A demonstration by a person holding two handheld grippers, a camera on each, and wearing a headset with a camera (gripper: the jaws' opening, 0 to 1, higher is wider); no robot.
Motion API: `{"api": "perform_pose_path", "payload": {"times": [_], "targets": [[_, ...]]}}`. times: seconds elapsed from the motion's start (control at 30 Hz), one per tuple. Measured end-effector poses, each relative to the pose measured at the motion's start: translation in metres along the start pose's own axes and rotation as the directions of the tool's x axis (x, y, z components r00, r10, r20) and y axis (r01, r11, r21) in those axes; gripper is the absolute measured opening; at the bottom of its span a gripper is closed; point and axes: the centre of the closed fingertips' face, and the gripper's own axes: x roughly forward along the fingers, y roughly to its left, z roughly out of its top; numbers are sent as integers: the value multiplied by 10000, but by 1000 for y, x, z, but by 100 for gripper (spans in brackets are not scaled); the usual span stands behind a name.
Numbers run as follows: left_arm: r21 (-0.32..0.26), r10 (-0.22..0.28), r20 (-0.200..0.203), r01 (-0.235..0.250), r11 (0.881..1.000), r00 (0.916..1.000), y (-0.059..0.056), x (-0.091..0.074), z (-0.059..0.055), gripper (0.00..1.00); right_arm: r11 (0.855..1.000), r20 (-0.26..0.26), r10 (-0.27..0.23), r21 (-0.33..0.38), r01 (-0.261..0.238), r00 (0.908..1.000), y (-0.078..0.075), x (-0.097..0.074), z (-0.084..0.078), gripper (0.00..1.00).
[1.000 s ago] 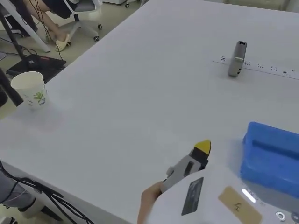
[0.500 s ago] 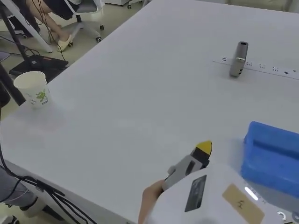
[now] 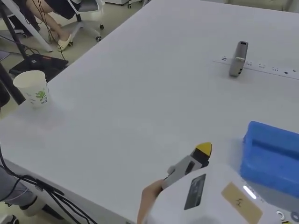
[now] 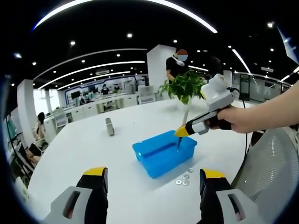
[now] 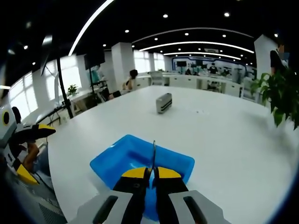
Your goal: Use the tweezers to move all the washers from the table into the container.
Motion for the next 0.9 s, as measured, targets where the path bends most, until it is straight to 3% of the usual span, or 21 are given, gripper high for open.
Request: {"api": "perform_pose_path", "payload": {"times": [0.43,0.67,0.9], "targets": [[31,-105,-68,105,9999,9999,-2,1,-1,80,9976,38,697,-61,-697,9976,32,-24,8,3],[78,-114,-129,115,9999,9999,-2,1,-2,80,9939,-265,1100,37,-1099,9936,48,-27,-5,3],[111,-140,-187,142,9998,9997,-3,1,-3,79,9922,-566,1241,195,-1232,9907,52,-24,-21,3]]}}
